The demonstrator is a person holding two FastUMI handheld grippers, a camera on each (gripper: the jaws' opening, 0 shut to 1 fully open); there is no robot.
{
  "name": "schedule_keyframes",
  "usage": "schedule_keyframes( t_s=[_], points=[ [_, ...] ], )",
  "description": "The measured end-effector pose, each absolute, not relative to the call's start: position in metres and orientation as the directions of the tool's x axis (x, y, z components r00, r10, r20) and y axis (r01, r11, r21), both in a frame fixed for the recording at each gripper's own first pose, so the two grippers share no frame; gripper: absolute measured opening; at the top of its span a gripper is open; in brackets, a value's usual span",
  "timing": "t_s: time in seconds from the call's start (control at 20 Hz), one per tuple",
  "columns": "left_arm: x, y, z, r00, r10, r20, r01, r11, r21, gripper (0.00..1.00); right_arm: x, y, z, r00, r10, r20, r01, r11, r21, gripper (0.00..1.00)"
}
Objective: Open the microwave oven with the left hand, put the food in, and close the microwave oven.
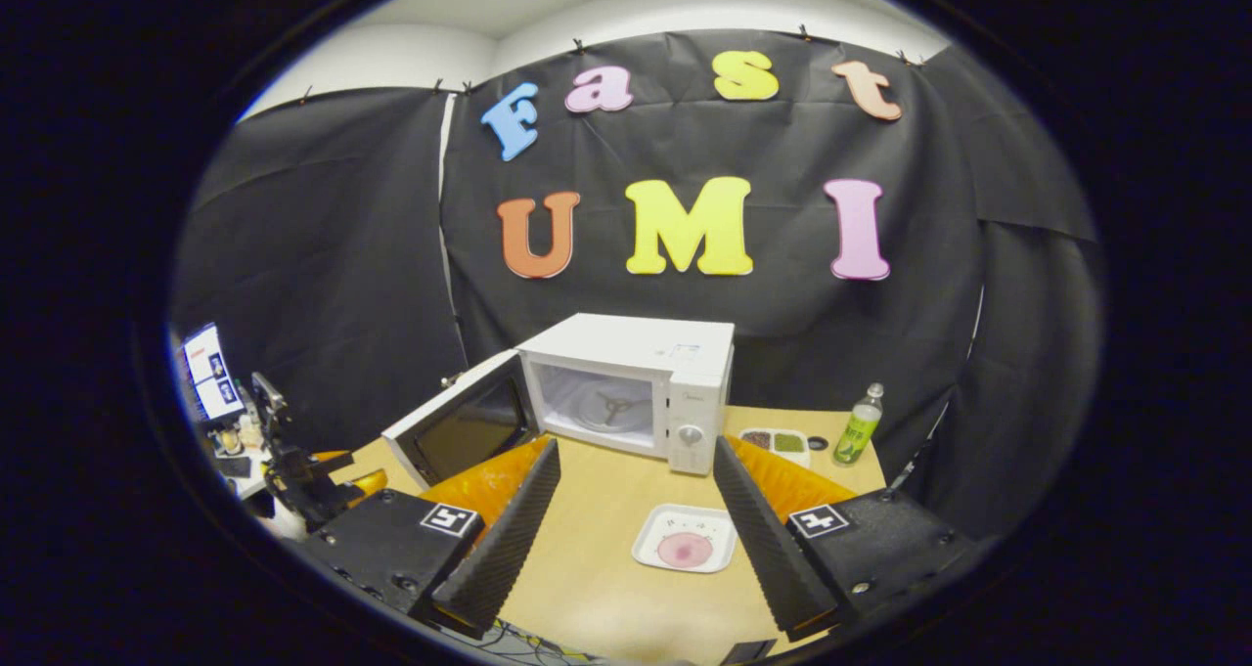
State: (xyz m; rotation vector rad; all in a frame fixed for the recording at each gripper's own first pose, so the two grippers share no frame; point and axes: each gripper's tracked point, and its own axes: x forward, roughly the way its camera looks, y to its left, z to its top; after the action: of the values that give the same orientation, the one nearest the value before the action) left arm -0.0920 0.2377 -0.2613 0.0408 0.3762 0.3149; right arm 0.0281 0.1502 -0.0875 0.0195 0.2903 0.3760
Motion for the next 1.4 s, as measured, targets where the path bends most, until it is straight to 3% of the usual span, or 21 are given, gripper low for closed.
schedule_keyframes(
  t_s=[0.05, 0.25, 0.3, 0.35, 0.4, 0.6, 0.65, 0.7, 0.75, 0.8, 0.85, 0.9, 0.95, 1.15, 1.2, 1.25, 1.3, 1.35, 1.4],
  points=[
    [-0.097, 0.231, -0.255, 0.885, 0.308, -0.349, -0.296, 0.951, 0.089, 0.95, 0.035, 0.145, -0.097, 0.885, 0.363, -0.292, -0.358, 0.931, 0.073, 0.96],
    [-0.099, 0.194, -0.212, 0.914, 0.287, -0.286, -0.276, 0.958, 0.078, 0.96, 0.069, 0.115, -0.161, 0.858, 0.324, -0.397, -0.316, 0.945, 0.088, 0.99],
    [-0.096, 0.182, -0.202, 0.921, 0.279, -0.271, -0.268, 0.96, 0.078, 0.96, 0.077, 0.107, -0.18, 0.846, 0.316, -0.43, -0.306, 0.947, 0.095, 0.97],
    [-0.094, 0.171, -0.19, 0.928, 0.273, -0.253, -0.262, 0.962, 0.079, 0.95, 0.086, 0.1, -0.201, 0.828, 0.31, -0.466, -0.295, 0.949, 0.107, 0.88],
    [-0.091, 0.158, -0.179, 0.935, 0.263, -0.237, -0.252, 0.965, 0.078, 0.95, 0.094, 0.095, -0.223, 0.803, 0.314, -0.507, -0.29, 0.948, 0.129, 0.93],
    [-0.077, 0.106, -0.136, 0.956, 0.231, -0.181, -0.222, 0.972, 0.072, 0.95, 0.124, 0.079, -0.306, 0.69, 0.328, -0.646, -0.236, 0.945, 0.227, 0.81],
    [-0.073, 0.096, -0.128, 0.959, 0.227, -0.171, -0.217, 0.973, 0.077, 0.95, 0.13, 0.076, -0.326, 0.661, 0.326, -0.676, -0.221, 0.945, 0.24, 0.69],
    [-0.068, 0.082, -0.121, 0.962, 0.217, -0.165, -0.206, 0.975, 0.078, 0.95, 0.135, 0.074, -0.345, 0.626, 0.335, -0.705, -0.207, 0.942, 0.263, 0.67],
    [-0.064, 0.072, -0.115, 0.963, 0.213, -0.164, -0.202, 0.976, 0.081, 0.95, 0.139, 0.074, -0.361, 0.588, 0.348, -0.73, -0.182, 0.936, 0.3, 0.77],
    [-0.061, 0.063, -0.11, 0.963, 0.214, -0.164, -0.202, 0.976, 0.086, 0.95, 0.144, 0.073, -0.376, 0.547, 0.361, -0.755, -0.157, 0.93, 0.332, 0.64],
    [-0.057, 0.056, -0.105, 0.962, 0.218, -0.164, -0.205, 0.975, 0.09, 0.95, 0.149, 0.074, -0.391, 0.514, 0.375, -0.772, -0.146, 0.925, 0.352, 0.73],
    [-0.055, 0.05, -0.099, 0.961, 0.226, -0.162, -0.213, 0.973, 0.093, 0.96, 0.155, 0.076, -0.403, 0.487, 0.384, -0.784, -0.141, 0.921, 0.363, 0.67],
    [-0.052, 0.045, -0.096, 0.958, 0.235, -0.162, -0.223, 0.97, 0.094, 0.95, 0.161, 0.082, -0.409, 0.467, 0.401, -0.788, -0.148, 0.914, 0.378, 0.53],
    [-0.054, 0.035, -0.095, 0.942, 0.276, -0.19, -0.263, 0.961, 0.091, 0.95, 0.178, 0.091, -0.431, 0.385, 0.432, -0.815, -0.138, 0.901, 0.412, 0.41],
    [-0.056, 0.037, -0.094, 0.937, 0.289, -0.196, -0.274, 0.956, 0.102, 0.95, 0.179, 0.088, -0.437, 0.363, 0.416, -0.834, -0.115, 0.908, 0.402, 0.27],
    [-0.058, 0.039, -0.094, 0.931, 0.302, -0.203, -0.284, 0.952, 0.113, 0.95, 0.183, 0.089, -0.435, 0.372, 0.408, -0.834, -0.1, 0.91, 0.401, 0.33],
    [-0.059, 0.04, -0.095, 0.926, 0.313, -0.211, -0.293, 0.949, 0.12, 0.95, 0.182, 0.087, -0.436, 0.362, 0.402, -0.841, -0.097, 0.914, 0.395, 0.14],
    [-0.06, 0.041, -0.093, 0.922, 0.321, -0.215, -0.3, 0.946, 0.126, 0.95, 0.182, 0.088, -0.438, 0.344, 0.399, -0.85, -0.101, 0.916, 0.389, 0.19],
    [-0.06, 0.042, -0.093, 0.919, 0.329, -0.217, -0.307, 0.943, 0.13, 0.95, 0.182, 0.087, -0.437, 0.331, 0.395, -0.857, -0.107, 0.918, 0.382, 0.13]
  ],
)
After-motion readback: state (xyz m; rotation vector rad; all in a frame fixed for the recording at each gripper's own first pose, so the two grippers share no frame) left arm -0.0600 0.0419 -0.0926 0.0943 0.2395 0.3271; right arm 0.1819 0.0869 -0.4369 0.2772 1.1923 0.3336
